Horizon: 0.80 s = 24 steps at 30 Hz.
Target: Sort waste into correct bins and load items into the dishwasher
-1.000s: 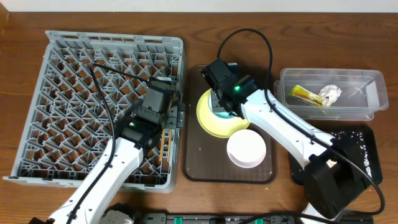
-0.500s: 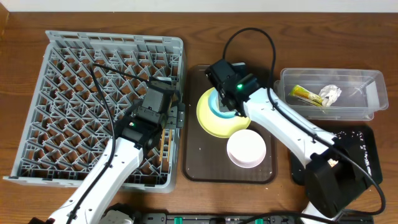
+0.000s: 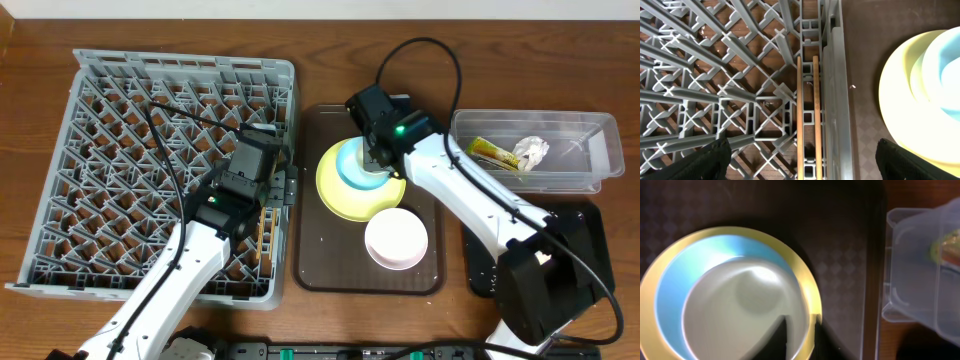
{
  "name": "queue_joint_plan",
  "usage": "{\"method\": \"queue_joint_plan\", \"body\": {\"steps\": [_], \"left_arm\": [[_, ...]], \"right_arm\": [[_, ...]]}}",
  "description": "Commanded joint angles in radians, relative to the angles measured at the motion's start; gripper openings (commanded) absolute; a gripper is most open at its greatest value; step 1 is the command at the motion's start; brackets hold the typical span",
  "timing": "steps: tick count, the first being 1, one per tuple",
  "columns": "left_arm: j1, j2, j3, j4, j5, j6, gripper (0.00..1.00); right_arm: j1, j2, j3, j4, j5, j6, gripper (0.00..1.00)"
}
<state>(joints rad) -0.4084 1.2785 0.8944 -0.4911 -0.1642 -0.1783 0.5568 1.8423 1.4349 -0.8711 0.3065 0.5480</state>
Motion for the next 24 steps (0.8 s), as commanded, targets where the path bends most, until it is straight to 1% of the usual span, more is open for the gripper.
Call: {"method": "queue_joint_plan", "body": {"steps": [1,4,7,9,12,13,14,15,20,24], "left_arm": [[0.004,-0.005,0.007,-0.002,-0.013,0.01,0.93],[0.004,-0.005,0.007,-0.001,-0.013,0.01,0.93],[0.004,-0.005,0.007,-0.002,-0.013,0.01,0.93],[0.004,-0.005,0.007,-0.001,-0.013,0.01,0.93],[0.004,-0.005,0.007,-0.001,-0.013,0.01,0.93],[0.004,-0.005,0.007,-0.001,-0.013,0.01,0.93],[0.004,-0.005,0.007,-0.002,-0.013,0.01,0.93],[0.004,-0.005,0.007,-0.001,-0.013,0.01,0.93],[0.004,-0.005,0.007,-0.001,-0.013,0.01,0.93],[0.004,-0.005,0.007,-0.001,-0.013,0.01,0.93]], "right_arm": [[-0.03,-0.01,0.022,-0.014,-0.058,-0.054,0.31],[-0.051,-0.04,0.055,-0.053,-0.064,-0.08,0.45],[-0.084,-0.1,0.08,-0.086,-0.064,-0.107,0.46],[-0.115,-0.154,0.088,-0.109,-0.064,-0.116,0.54],[-0.192,-0.254,0.089,-0.15,-0.064,-0.117,0.63],[-0.227,-0.288,0.088,-0.167,-0.064,-0.117,0.74],[-0.273,-0.325,0.088,-0.187,-0.064,-0.117,0.92],[-0.315,-0.355,0.088,-0.204,-0.064,-0.117,0.99],[-0.539,-0.457,0.088,-0.327,-0.061,-0.116,0.99],[-0.666,-0.484,0.088,-0.394,-0.057,-0.116,0.99]]}}
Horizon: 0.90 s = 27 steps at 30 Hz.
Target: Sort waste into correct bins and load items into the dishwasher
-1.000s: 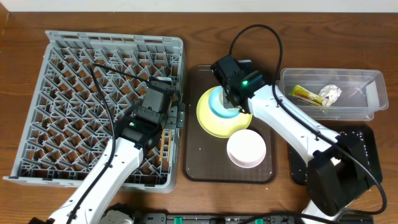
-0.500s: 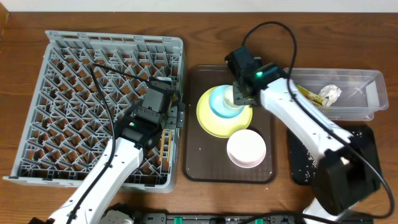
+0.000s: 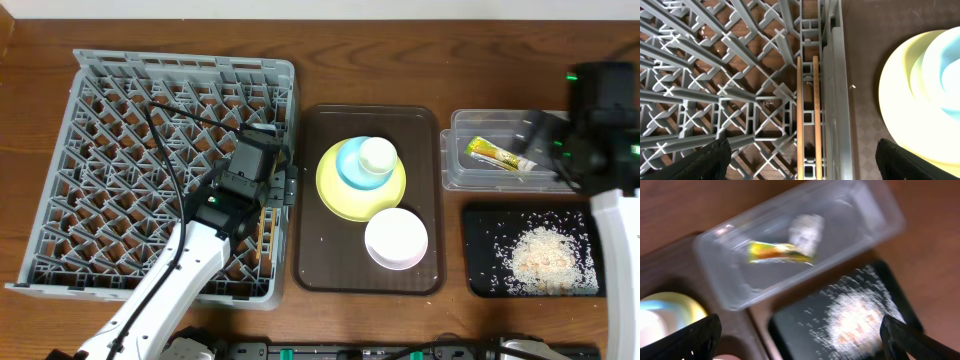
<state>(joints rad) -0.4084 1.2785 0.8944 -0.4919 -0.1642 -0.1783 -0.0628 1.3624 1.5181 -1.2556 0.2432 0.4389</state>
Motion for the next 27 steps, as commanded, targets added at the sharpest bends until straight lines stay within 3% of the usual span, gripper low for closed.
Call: {"method": "queue_joint_plan", "body": {"steps": [1,16,20,22,27], "left_arm": [[0.004,-0.005,0.007,-0.001,-0.013,0.01,0.93],[0.004,-0.005,0.007,0.035,0.032,-0.006,0.98],[0.003,-0.012,0.023,0.063,0.296,-0.017,1.0],[-0.002,-0.013,0.059,0.063,0.378,-0.045,0.92],[-0.041,-0.008,0.248,-0.098,0.38,-0.097,0.85]], "right_arm": [[-0.075,-0.005,0.005,-0.017,0.007,-0.007,0.99],[-0.12,-0.003,0.005,-0.018,0.006,-0.007,0.99],[-0.12,-0.003,0.005,-0.018,0.006,-0.007,0.99],[-0.12,-0.003,0.005,-0.018,0.006,-0.007,0.99],[-0.12,-0.003,0.005,-0.018,0.006,-0.007,0.99]]}}
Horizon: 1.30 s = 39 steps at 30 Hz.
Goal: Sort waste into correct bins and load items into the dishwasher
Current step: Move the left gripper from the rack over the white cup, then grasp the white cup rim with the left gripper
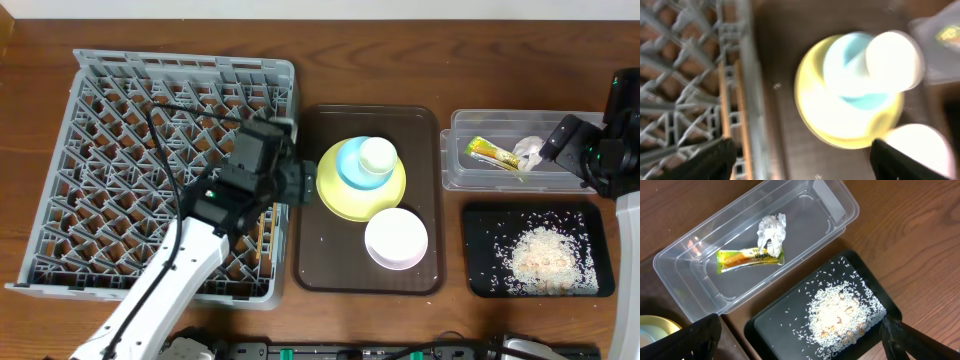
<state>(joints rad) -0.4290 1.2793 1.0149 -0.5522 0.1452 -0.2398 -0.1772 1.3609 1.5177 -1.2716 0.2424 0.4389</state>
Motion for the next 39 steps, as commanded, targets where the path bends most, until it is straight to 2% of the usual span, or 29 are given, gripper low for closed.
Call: {"method": "queue_joint_plan", "body": {"steps": [1,7,13,17,19,20,21,23,24,29,33,39], "left_arm": [[-0.028,-0.005,0.176,-0.079,0.071,-0.036,0.85],[-0.069,0.084,0.555,-0.385,0.023,-0.051,0.83],[-0.121,0.316,0.983,-0.705,0.023,-0.053,0.79],[-0.163,0.47,1.138,-0.813,0.023,-0.053,0.75],[-0.193,0.529,1.149,-0.809,0.023,-0.053,0.73],[-0.208,0.556,1.149,-0.801,0.023,-0.052,0.61],[-0.223,0.58,1.149,-0.792,0.023,-0.053,0.56],[-0.257,0.632,1.149,-0.757,0.023,-0.053,0.56],[-0.274,0.657,1.149,-0.731,0.023,-0.053,0.63],[-0.333,0.744,1.149,-0.646,0.0,-0.05,0.63],[-0.373,0.801,1.149,-0.628,-0.148,-0.05,0.46],[-0.41,0.879,1.133,-0.634,-0.183,-0.05,0.45]], "right_arm": [[-0.005,-0.001,0.005,-0.002,0.007,-0.007,0.99],[-0.005,-0.001,0.005,-0.002,0.007,-0.007,0.99],[-0.005,-0.001,0.005,-0.002,0.007,-0.007,0.99],[-0.005,-0.001,0.005,-0.002,0.007,-0.007,0.99],[-0.005,-0.001,0.005,-0.002,0.007,-0.007,0.99],[-0.005,-0.001,0.005,-0.002,0.007,-0.007,0.99],[-0.005,-0.001,0.005,-0.002,0.007,-0.007,0.99],[-0.005,-0.001,0.005,-0.002,0.007,-0.007,0.99],[-0.005,-0.001,0.005,-0.002,0.007,-0.007,0.99],[-0.005,-0.001,0.005,-0.002,0.007,-0.007,0.99],[-0.005,-0.001,0.005,-0.002,0.007,-0.007,0.99],[-0.005,-0.001,0.005,-0.002,0.007,-0.007,0.99]]}}
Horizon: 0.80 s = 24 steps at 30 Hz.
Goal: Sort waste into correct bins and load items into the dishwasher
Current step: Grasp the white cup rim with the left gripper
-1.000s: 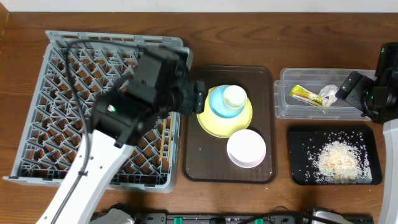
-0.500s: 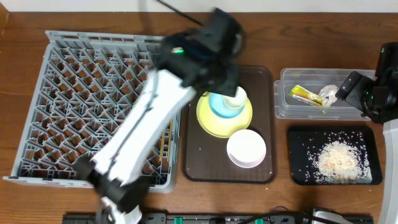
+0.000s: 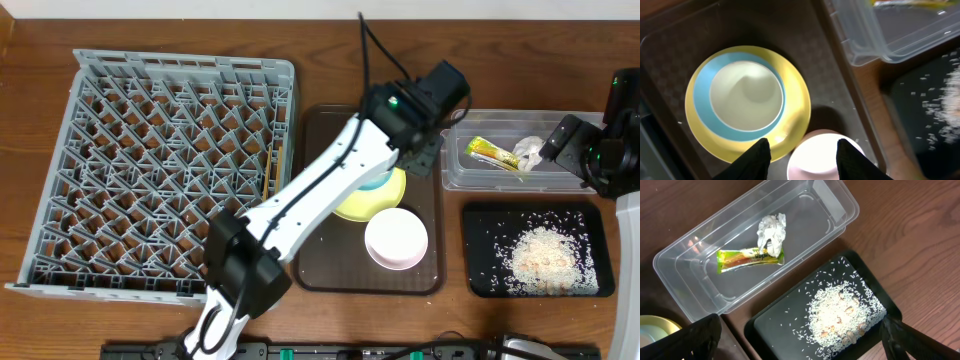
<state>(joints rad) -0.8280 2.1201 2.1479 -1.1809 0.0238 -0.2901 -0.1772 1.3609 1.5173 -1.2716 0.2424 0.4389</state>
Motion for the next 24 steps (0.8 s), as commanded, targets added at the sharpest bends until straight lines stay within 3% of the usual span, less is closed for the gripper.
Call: {"method": "queue_joint_plan", "body": {"steps": [1,9,15,24], "left_arm": [[-0.014,0.051,0.0,-0.006,-0.068,0.001,0.45],[-0.017,0.15,0.0,0.009,-0.097,0.001,0.43],[-0.017,0.203,-0.003,0.009,-0.172,0.001,0.3],[-0.017,0.214,-0.012,0.012,-0.22,0.0,0.24]], "right_arm": [[-0.005,-0.001,0.006,-0.002,0.007,-0.006,0.99],[-0.005,-0.001,0.006,-0.002,0.007,-0.007,0.99],[-0.005,-0.001,0.006,-0.002,0.007,-0.006,0.99],[-0.005,-0.001,0.006,-0.002,0.007,-0.007,0.99]]}}
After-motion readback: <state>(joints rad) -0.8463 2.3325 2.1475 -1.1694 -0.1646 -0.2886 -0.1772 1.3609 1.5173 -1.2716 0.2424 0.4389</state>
